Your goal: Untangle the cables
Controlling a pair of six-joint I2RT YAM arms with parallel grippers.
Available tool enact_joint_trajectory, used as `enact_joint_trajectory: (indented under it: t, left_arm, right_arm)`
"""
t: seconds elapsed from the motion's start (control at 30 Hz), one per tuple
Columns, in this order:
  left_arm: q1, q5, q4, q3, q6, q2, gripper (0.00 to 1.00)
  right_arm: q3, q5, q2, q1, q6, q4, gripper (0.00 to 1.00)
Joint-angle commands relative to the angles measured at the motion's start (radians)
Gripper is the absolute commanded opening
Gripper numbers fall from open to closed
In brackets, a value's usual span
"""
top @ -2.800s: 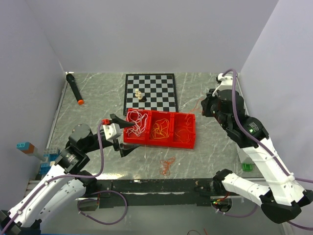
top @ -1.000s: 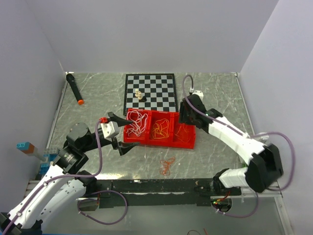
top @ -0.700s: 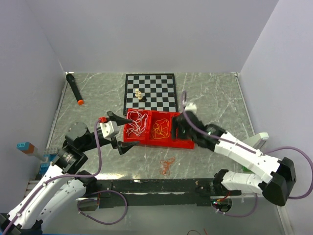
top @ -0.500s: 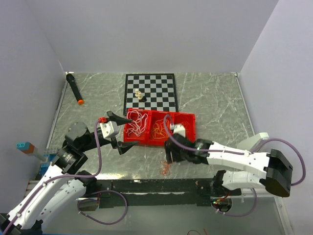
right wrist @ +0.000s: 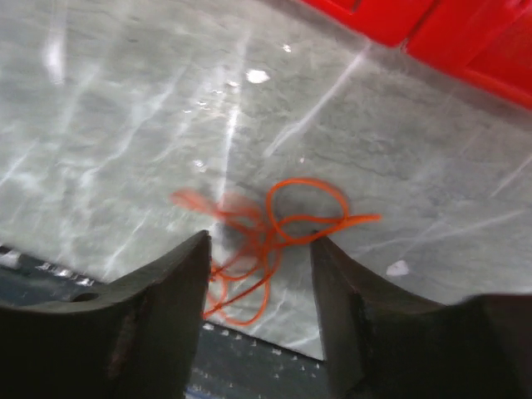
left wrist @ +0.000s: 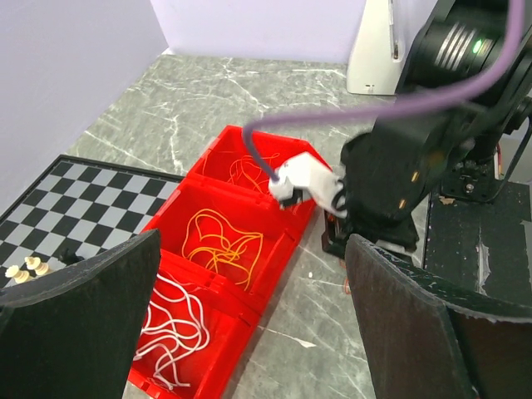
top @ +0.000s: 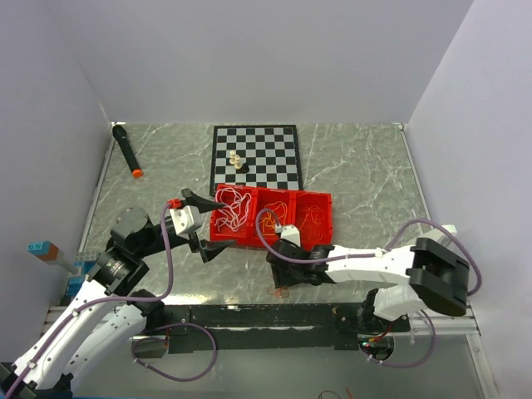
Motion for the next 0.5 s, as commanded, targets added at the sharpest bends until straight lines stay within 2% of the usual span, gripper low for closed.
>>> enact_joint_trajectory:
  t: [0.0,0.1,0.17,0.47]
  left_arm:
    - [0.007,0.001,-0.002,0.049,0.016,-0.006,0.97]
    - [0.006,-0.005,-0.001,0.045,0.012,-0.009,0.97]
    - [0.006,-0.009,-0.004,0.042,0.01,-0.007,0.96]
    - [0.009,-0.006,0.004,0.036,-0.001,-0.013,0.97]
  right_arm:
    - [0.018,0.002,0.067,0.007,0.033,0.047,0.48]
    - [0.029,0.04,0.048,0.018,0.045,0.004,0.11]
    - [0.055,0.079,0.002,0.022,0.042,-0.054,0.0]
    - [0.28,0.286,-0.296,-0.014,-0.093,-0.321,0.0]
